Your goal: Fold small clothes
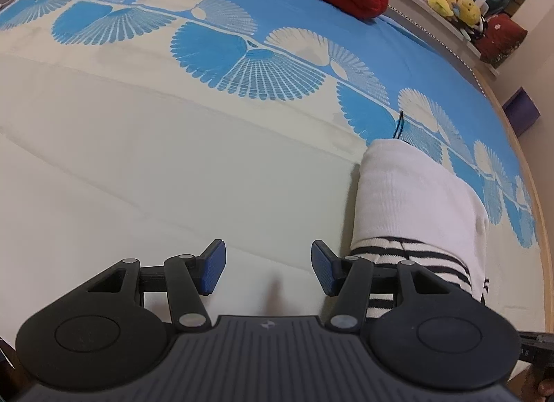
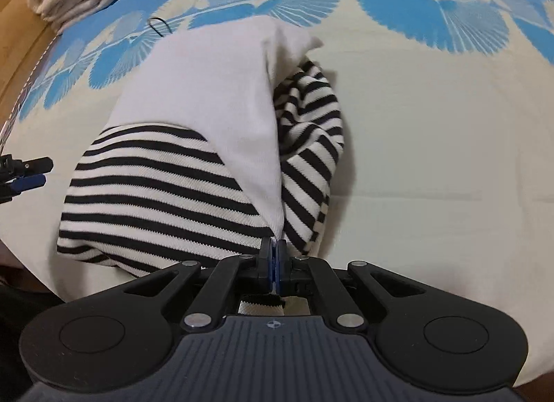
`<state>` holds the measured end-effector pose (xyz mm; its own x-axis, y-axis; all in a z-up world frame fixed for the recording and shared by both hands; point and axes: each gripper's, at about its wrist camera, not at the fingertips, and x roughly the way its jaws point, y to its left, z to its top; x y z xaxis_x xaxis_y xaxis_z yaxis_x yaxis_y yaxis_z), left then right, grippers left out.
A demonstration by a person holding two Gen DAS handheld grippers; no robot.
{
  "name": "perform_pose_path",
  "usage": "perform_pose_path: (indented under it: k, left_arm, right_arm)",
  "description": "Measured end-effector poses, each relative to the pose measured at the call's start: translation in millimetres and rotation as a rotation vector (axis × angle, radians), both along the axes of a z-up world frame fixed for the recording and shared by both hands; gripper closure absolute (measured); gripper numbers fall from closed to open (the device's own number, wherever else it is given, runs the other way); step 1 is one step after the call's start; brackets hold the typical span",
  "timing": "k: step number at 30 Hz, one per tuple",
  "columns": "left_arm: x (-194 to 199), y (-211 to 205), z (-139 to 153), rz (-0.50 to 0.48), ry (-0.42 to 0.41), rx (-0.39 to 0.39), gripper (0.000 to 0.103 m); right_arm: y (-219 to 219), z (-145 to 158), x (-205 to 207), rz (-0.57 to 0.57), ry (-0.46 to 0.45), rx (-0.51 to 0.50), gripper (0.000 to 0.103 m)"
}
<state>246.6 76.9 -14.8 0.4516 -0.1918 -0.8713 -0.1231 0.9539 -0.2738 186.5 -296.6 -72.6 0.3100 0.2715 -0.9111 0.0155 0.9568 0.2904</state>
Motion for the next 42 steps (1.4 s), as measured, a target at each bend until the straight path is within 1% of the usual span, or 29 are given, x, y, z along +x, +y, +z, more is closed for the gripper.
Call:
perform_pose_path:
  k: [3,10,14,16,18,20,21,22,23,24,25,27,30,32,35,37,39,42]
  left_arm:
    - [1.3,0.2,-0.8,-0.005,0.0,0.006,0.043]
    - [3.7,-2.8,-2.6,-0.009,0.006,0.012,0.043]
    - [4.2,-4.9,-3.7,-0.016,0.006,0.013,0.042]
    - [4.5,-5.3,-3.7,-0.018,0.006,0.012,0.042]
    - [4.5,-5.1,-3.6,-0.018,0.003,0.006,0.04]
    - [4.4,-5.8,-2.3,-0.017,-0.005,-0.006,0.04]
    - [4.6,-6.7,-1.1,-0.019,-0.013,-0.018,0.037]
    - [4.9,-7.7,0.7,-0.022,-0.025,-0.036,0.036]
    - [5.3,-9.0,2.7,-0.026,-0.037,-0.056,0.03]
    - [5.2,-10.8,4.7,-0.033,-0.051,-0.082,0.026]
    - [5.5,-12.9,6.3,-0.041,-0.061,-0.106,0.025]
    - [6.3,-18.9,8.3,-0.061,-0.07,-0.157,0.018]
    - [7.5,-28.7,6.0,-0.076,-0.057,-0.241,0.018]
    - [9.7,-37.0,0.9,-0.085,-0.025,-0.271,0.018]
    - [13.9,-52.0,-10.5,-0.104,0.04,-0.277,0.018]
    - [17.3,-61.0,-18.8,-0.114,0.08,-0.282,0.018]
    - [19.8,-66.1,-28.8,-0.111,0.122,-0.283,0.018]
    - [21.8,-69.8,-42.6,-0.095,0.174,-0.272,0.017]
  right_arm:
    - [2.3,1.3,0.1,0.005,-0.004,-0.019,0.103]
    - [0.7,-0.2,-1.2,0.0,-0.015,-0.016,0.101]
    - [-0.9,2.2,-2.1,-0.013,-0.024,-0.056,0.101]
    - [-3.2,2.9,-2.9,-0.024,-0.027,-0.06,0.101]
    - [-7.3,6.4,-3.1,-0.044,-0.05,-0.061,0.101]
    - [-12.7,13.5,-3.3,-0.085,-0.102,-0.058,0.096]
    - [-16.1,18.1,-3.7,-0.113,-0.132,-0.043,0.089]
    - [-19.3,21.3,-4.1,-0.133,-0.152,-0.018,0.075]
    - [-22.0,23.6,-4.5,-0.152,-0.169,0.011,0.066]
    - [-23.7,25.0,-4.9,-0.168,-0.181,0.042,0.05]
    - [-23.8,25.5,-4.3,-0.173,-0.186,0.057,0.043]
    - [-20.6,24.2,-2.7,-0.162,-0.188,0.069,0.041]
    - [-10.6,13.0,3.0,-0.134,-0.133,0.035,0.041]
    - [-4.5,5.9,5.2,-0.117,-0.104,0.016,0.041]
    - [2.5,-6.3,9.1,-0.101,-0.057,-0.016,0.041]
    - [3.9,-11.9,9.6,-0.103,-0.036,-0.019,0.041]
    - [4.1,-15.4,9.3,-0.104,-0.027,-0.019,0.041]
    - [4.5,-17.3,9.1,-0.097,-0.024,-0.025,0.045]
